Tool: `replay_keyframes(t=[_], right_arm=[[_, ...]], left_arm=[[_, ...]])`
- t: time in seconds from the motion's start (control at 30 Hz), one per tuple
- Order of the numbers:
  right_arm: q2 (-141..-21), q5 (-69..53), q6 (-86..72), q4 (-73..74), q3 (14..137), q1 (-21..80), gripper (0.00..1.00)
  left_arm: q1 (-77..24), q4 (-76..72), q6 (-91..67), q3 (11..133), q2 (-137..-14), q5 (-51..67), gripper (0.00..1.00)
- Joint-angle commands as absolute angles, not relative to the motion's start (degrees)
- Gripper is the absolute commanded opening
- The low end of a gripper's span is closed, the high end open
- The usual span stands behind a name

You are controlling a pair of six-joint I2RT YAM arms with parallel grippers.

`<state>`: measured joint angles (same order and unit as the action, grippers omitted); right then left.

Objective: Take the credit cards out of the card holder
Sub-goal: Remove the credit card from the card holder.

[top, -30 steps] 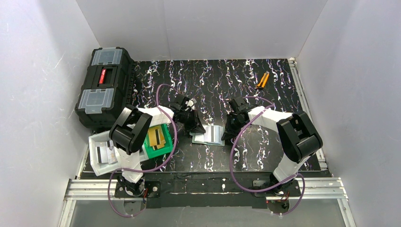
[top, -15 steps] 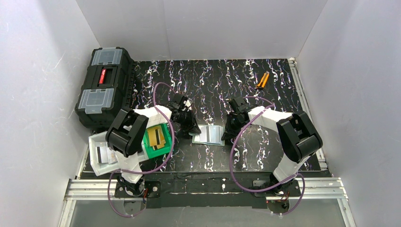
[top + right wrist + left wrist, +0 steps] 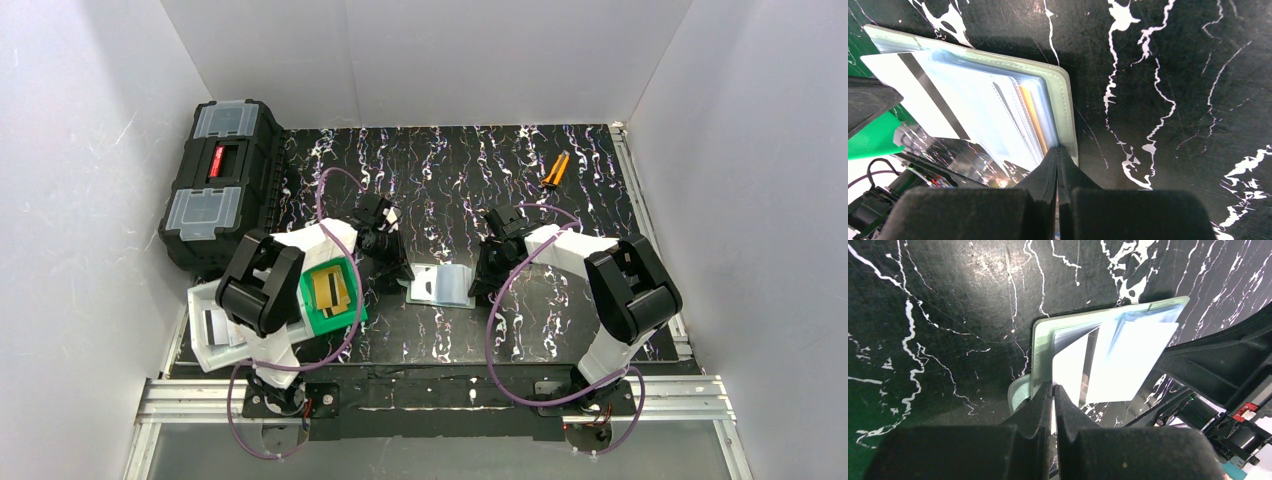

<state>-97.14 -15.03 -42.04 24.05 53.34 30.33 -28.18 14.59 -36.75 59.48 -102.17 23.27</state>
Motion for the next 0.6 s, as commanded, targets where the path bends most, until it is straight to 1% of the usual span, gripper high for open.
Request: replay_keyframes(t=[0.0,0.13,0.2,0.23,0.3,0.33,0.47,0.57], right_arm=[[-100.3,-8.8,-40.2,26.8,50.8,30.2,0.01],[-99.0,-9.4,-40.1,27.4,52.0,30.2,0.01],[-96.3,-10.2,-40.1,29.5,54.9,30.3,0.07],[-95.5,-10.3,-40.1,29.9,55.6,30.2,0.12],[-94.2,-10.9,-39.9,30.9,57.5,30.2,0.26],[-93.2,-11.2,-39.8,31.4,58.6,30.3,0.36],[-91.0,-12.5,-39.8,33.0,61.7,30.3,0.65],[-89.5,-13.1,-39.2,34.1,63.4,30.2,0.79]], left_arm=[[-27.9,20.6,-32.9,62.6,-96.8,20.1,0.00],[-27.9,22.5,-32.2,63.5,-94.4,20.9,0.00],[-27.8,24.6,-31.9,64.2,-90.4,21.5,0.00],[-27.9,25.4,-31.8,64.4,-89.4,21.3,0.00],[-27.9,27.0,-31.5,65.3,-87.5,20.6,0.00],[-27.9,27.9,-31.3,65.7,-86.1,20.1,0.00],[-27.9,31.8,-30.8,67.7,-82.3,17.5,0.00],[-27.9,35.5,-30.3,69.1,-79.6,14.1,0.00]])
